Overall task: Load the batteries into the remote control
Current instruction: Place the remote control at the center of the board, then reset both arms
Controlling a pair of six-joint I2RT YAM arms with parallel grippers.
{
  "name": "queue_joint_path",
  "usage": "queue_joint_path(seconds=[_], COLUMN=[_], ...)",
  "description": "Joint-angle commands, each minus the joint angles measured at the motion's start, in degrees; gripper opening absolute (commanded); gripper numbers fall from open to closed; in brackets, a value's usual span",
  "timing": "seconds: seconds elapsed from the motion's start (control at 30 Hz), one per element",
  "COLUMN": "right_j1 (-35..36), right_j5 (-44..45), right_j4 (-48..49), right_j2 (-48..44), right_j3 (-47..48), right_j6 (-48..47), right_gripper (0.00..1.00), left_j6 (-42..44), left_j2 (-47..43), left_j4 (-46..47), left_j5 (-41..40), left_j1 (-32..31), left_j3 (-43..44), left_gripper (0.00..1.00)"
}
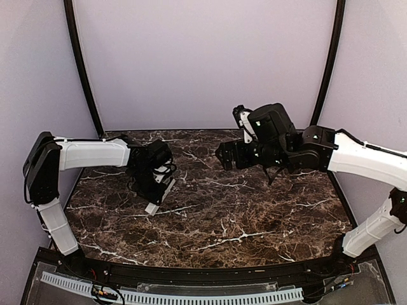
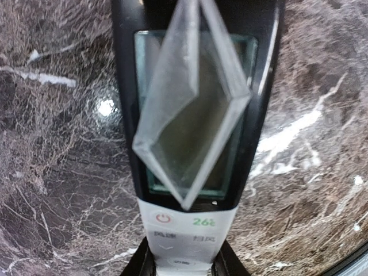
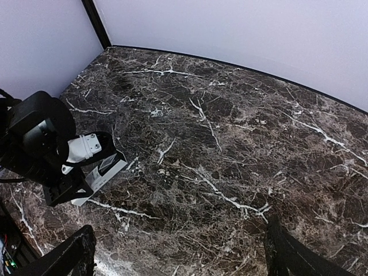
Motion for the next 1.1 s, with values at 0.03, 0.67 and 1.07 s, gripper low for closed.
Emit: queue_joint_path(seconds=[0.03,0.67,1.07], right_j1=[-0.26,-2.62,-33.28], right_j5=[1.16,2.17,-8.39], right_j4=[-2.90,-3.74,11.20], right_j2=[1.52,0.66,-28.47], right_j3=[-0.72,-2.56,-34.85], right_j6=[1.21,2.47,5.23], right_gripper=[0.99,0.99,0.99], left_j6=[4.55,5.45,-3.87], left_j2=[5.21,3.87,-27.08], left_j4=[-7.54,-7.58,20.78], left_j5=[1.43,4.02,-11.28], left_j1=[2.89,4.34,21.69], left_j3=[3.42,9.19,-10.00], left_gripper=[0.00,0.74,0.88])
